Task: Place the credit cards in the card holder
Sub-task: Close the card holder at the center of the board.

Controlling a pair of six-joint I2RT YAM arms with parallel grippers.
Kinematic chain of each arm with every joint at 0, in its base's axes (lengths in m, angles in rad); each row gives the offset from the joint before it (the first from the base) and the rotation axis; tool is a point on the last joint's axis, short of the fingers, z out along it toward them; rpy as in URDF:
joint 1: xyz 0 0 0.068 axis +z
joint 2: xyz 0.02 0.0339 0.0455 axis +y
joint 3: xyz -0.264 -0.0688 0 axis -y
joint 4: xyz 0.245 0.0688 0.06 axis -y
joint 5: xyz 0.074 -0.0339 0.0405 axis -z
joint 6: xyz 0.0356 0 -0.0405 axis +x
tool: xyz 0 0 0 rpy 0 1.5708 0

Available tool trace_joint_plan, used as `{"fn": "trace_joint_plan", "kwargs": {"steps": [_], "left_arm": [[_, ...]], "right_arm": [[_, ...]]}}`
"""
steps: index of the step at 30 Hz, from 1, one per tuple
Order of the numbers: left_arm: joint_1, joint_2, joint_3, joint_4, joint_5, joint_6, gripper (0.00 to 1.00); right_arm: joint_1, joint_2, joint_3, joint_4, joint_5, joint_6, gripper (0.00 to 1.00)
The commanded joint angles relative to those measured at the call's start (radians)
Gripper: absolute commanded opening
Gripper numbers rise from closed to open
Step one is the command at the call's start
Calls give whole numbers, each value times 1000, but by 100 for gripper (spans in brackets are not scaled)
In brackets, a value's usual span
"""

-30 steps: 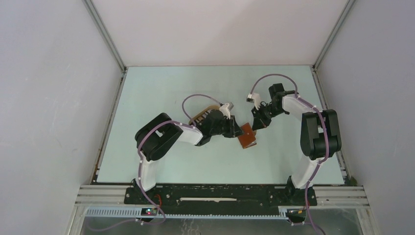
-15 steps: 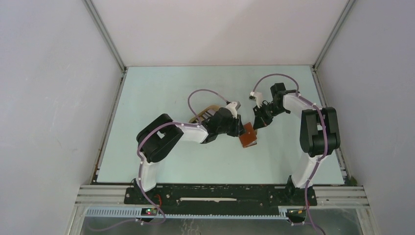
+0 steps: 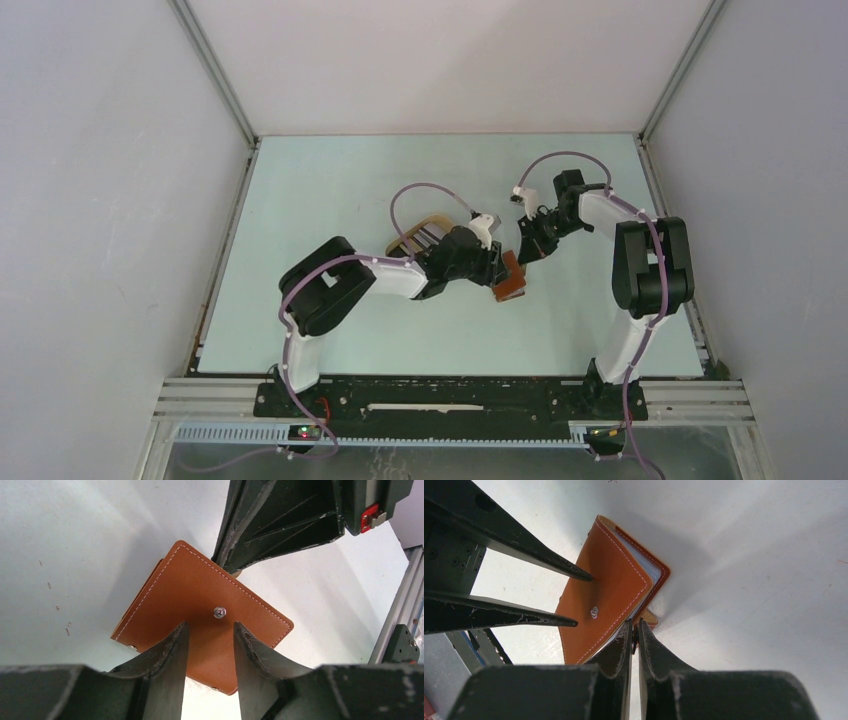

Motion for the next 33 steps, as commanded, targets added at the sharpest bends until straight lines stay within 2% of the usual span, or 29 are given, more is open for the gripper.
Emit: {"fn": "trace_joint_plan", "kwargs": {"steps": [1,14,21,27,33], "left_arm": [[-9,-22,37,17,-6,43,43],[-50,84,197,-300,-230,92,43],[-50,104,215,-344,-241,84,39],[-50,92,208,-319,-222,82,39],[-51,84,223,-321,-206,91,40]], "right_arm": [[-3,1,30,6,-21,13,13],[-23,5,44,-1,-42,43,13],[-37,4,45,-8,-68,47,13],[-35,2,47,-37,-129,20,14],[-12,8,49,-56,-122,-1,19]]}}
